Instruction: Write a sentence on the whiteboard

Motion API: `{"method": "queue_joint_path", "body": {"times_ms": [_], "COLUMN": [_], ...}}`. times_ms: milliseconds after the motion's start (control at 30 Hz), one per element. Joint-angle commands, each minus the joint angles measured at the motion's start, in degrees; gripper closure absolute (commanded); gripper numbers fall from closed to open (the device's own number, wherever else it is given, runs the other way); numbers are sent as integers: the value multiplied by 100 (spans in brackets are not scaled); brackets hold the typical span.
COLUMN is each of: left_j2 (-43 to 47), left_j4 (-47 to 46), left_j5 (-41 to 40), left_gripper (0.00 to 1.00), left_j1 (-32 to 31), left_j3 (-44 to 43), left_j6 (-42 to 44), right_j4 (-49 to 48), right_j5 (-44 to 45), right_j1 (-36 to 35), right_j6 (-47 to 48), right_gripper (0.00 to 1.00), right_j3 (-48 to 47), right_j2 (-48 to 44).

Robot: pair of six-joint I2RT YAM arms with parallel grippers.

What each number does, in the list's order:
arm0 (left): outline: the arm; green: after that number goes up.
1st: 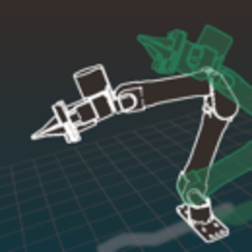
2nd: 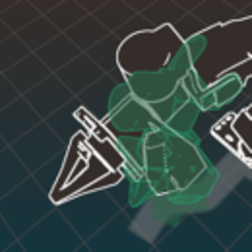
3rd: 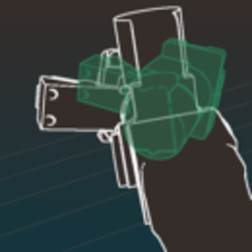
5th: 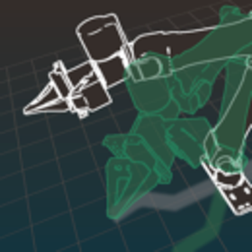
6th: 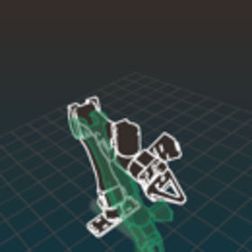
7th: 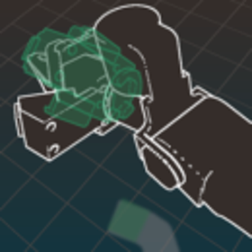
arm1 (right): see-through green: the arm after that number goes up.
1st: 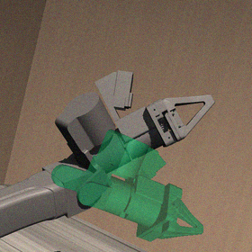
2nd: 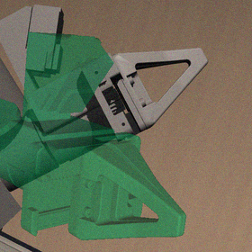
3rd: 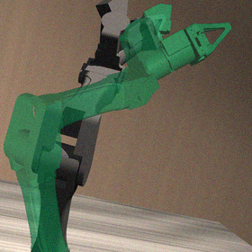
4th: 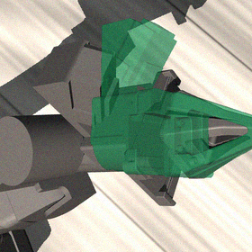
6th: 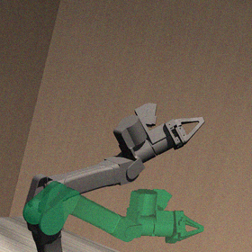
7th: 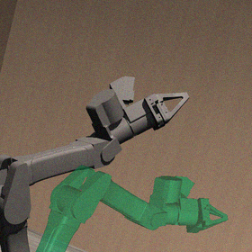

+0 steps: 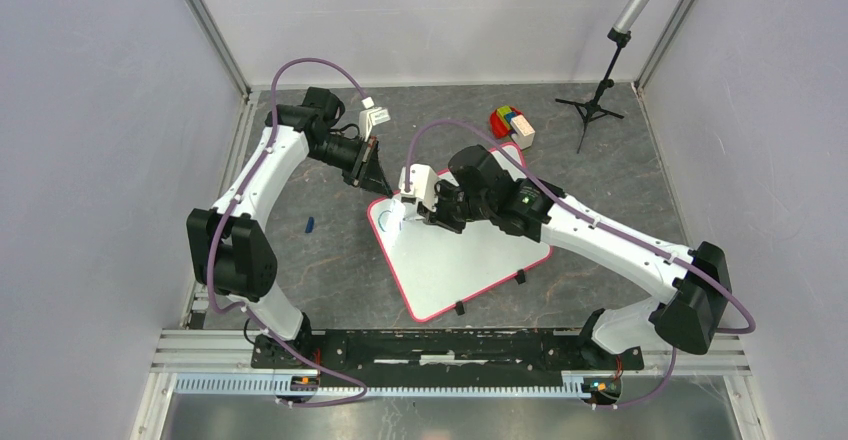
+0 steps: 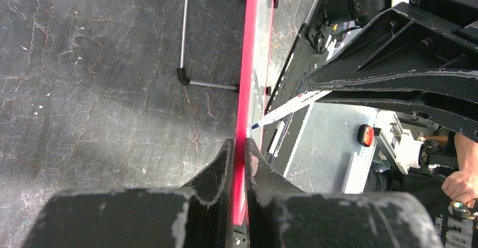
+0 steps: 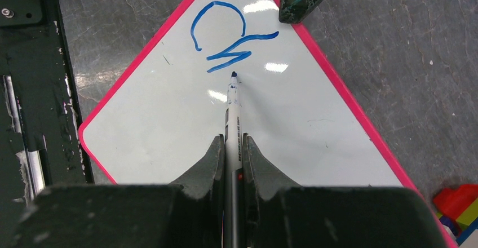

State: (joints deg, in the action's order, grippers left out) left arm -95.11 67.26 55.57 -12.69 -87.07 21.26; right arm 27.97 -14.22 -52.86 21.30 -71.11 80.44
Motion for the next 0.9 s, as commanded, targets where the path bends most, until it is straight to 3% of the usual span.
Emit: {"method": "queue_joint_path", "body": {"times_ms": [0, 867], "left_j2": [-7, 1], "left_j4": [140, 138], "left_j5": [-11, -20], "left_gripper": [97, 98], "left_j1": [-144, -146], "left_j3": [-30, -50], "left_j6": [257, 252], "right_j4": [-104, 47], "right_j5": [191, 101], "right_j1": [53, 179], "right_j6": [39, 123], "right_gripper": [100, 100], "right_j3": [-41, -537], "right_j2": [-26, 301]}}
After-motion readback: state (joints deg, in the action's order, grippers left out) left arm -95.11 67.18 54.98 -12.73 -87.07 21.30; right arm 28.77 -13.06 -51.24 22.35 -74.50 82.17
